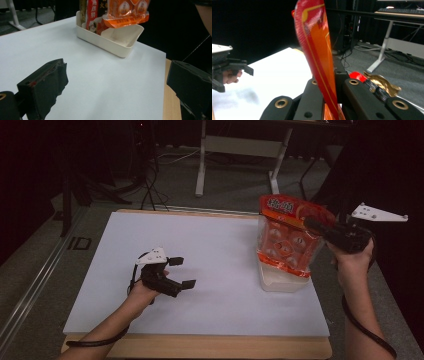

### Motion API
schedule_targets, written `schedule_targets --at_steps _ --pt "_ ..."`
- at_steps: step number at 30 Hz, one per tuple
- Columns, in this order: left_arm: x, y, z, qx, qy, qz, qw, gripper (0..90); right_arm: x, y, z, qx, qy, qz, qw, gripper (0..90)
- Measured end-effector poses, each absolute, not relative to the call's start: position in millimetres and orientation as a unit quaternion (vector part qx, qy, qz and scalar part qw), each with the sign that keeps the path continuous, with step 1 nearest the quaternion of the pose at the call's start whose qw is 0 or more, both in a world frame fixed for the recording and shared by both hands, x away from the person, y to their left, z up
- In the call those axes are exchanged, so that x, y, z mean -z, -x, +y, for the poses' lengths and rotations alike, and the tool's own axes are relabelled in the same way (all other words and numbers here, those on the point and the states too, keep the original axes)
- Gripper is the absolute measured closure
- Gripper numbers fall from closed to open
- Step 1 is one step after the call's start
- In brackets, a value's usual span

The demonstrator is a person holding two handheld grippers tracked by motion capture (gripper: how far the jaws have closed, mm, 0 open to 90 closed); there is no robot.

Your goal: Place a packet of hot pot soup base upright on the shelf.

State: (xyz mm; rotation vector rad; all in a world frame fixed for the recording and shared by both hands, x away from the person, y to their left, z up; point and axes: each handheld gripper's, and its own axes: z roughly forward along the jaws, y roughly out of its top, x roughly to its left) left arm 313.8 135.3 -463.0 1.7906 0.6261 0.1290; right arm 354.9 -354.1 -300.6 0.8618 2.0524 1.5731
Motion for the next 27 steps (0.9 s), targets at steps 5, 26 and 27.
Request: schedule_targets --at_steps 5,26,27 --pt "470.2 -311.4 145.1 -0.062 -0.767 0.277 0.575 2.2 313.9 -360.0 -364.3 -0.56 -0.329 0.734 0.2 90.0" --pt "499.0 -302.7 172.1 -0.068 -0.76 0.324 0.56 2.2 364.8 -370.3 -369.3 -0.558 -0.363 0.732 0.147 90.0" --pt "499.6 -303.0 171.9 -0.068 -0.76 0.324 0.56 2.2 366.6 -370.3 -369.5 -0.56 -0.364 0.73 0.145 90.0"
